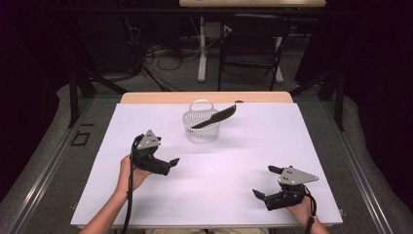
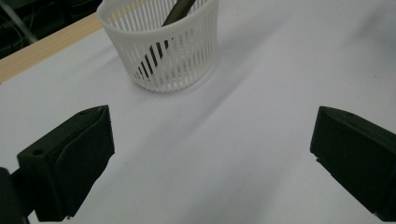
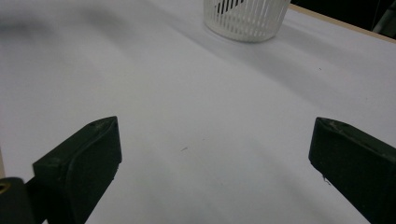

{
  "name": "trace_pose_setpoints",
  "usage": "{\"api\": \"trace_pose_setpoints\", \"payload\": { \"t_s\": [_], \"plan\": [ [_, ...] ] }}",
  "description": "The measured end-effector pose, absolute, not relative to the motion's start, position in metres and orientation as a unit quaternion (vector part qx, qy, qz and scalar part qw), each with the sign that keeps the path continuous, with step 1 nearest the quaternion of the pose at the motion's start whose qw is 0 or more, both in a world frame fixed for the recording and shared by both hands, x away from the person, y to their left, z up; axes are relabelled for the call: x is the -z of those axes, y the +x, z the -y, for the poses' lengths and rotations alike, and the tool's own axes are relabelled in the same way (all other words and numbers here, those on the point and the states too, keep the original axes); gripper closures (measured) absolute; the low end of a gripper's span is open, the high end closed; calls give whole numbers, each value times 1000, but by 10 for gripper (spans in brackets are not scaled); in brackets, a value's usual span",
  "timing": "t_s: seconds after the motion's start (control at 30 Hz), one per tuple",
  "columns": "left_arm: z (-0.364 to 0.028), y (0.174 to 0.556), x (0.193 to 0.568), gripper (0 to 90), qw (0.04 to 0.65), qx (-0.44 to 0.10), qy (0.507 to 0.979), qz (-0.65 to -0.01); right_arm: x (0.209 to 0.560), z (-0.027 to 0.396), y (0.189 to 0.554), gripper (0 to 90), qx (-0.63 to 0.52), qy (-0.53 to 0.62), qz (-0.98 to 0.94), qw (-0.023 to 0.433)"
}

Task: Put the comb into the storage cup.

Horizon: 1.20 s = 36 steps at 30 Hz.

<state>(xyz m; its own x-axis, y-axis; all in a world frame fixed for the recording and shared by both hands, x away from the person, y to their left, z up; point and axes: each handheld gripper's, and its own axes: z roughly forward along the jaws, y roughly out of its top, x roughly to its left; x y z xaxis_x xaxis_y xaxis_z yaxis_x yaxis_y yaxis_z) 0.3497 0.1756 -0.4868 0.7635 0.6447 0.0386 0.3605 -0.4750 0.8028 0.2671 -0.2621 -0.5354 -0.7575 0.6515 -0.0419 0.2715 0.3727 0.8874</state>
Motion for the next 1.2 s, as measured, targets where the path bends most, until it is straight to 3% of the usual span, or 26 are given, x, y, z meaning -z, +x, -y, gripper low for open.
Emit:
{"api": "trace_pose_setpoints", "payload": {
  "t_s": [1.2],
  "plan": [
    [-194,296,515,0,407,-194,837,-311,535,263,266,21,-481,289,-804,199]
  ]
}}
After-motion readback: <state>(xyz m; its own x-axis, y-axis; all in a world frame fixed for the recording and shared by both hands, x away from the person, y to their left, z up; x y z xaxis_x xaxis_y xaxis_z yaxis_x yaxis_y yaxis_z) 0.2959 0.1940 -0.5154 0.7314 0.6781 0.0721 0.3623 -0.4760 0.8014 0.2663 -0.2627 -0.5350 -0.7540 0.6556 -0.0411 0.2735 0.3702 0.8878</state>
